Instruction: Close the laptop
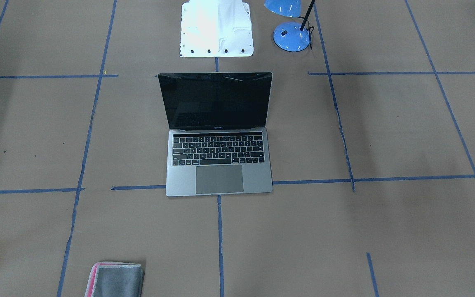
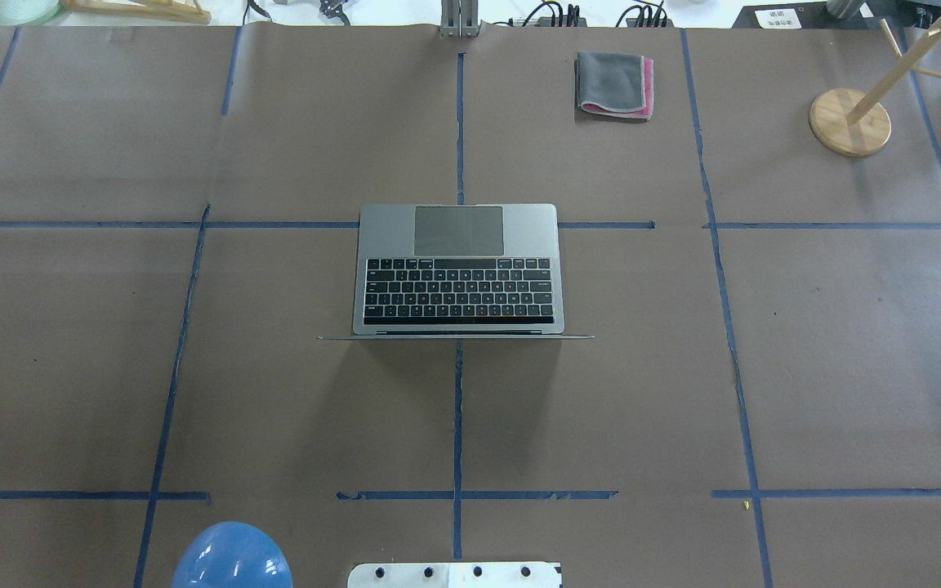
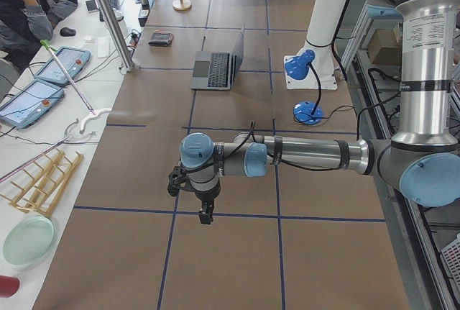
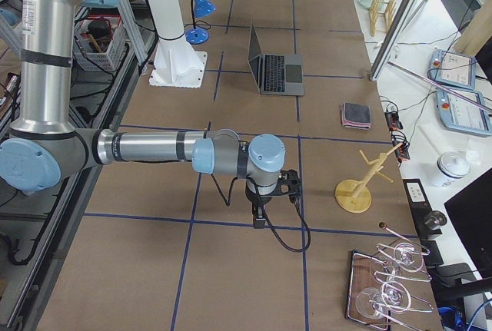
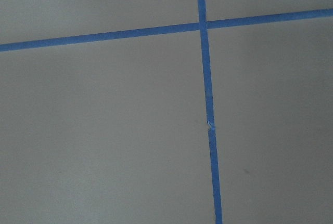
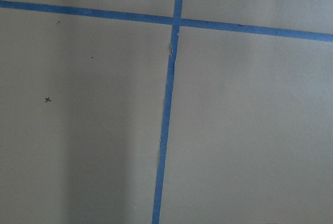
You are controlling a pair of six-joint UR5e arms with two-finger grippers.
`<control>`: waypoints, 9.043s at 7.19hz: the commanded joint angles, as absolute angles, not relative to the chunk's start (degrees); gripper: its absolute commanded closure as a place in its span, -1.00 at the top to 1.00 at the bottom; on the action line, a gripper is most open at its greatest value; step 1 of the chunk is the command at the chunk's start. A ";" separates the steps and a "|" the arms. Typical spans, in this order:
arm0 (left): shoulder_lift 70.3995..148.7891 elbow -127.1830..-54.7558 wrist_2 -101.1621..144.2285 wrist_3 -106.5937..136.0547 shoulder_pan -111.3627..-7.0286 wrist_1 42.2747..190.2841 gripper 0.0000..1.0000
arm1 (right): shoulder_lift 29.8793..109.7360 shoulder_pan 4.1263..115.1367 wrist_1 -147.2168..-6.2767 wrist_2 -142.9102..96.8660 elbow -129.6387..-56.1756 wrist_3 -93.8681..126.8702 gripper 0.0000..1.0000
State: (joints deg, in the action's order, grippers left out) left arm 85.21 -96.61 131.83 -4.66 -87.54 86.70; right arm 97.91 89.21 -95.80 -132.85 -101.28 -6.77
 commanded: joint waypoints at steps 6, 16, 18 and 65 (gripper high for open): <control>85.25 -97.20 131.84 -4.40 -84.74 86.83 0.99 | 98.52 89.21 -88.19 -133.06 -101.51 -6.77 0.99; 86.41 -98.79 137.99 28.83 -68.68 128.07 0.99 | 101.42 74.84 -48.37 -146.69 -101.51 31.33 0.99; 86.40 -102.80 132.14 43.52 -59.90 132.62 0.99 | 101.69 65.52 -30.83 -142.76 -101.69 50.56 0.99; 123.81 -87.06 92.29 78.75 -31.73 120.15 -1.00 | 58.20 29.71 -54.58 -83.14 -85.47 87.45 -0.89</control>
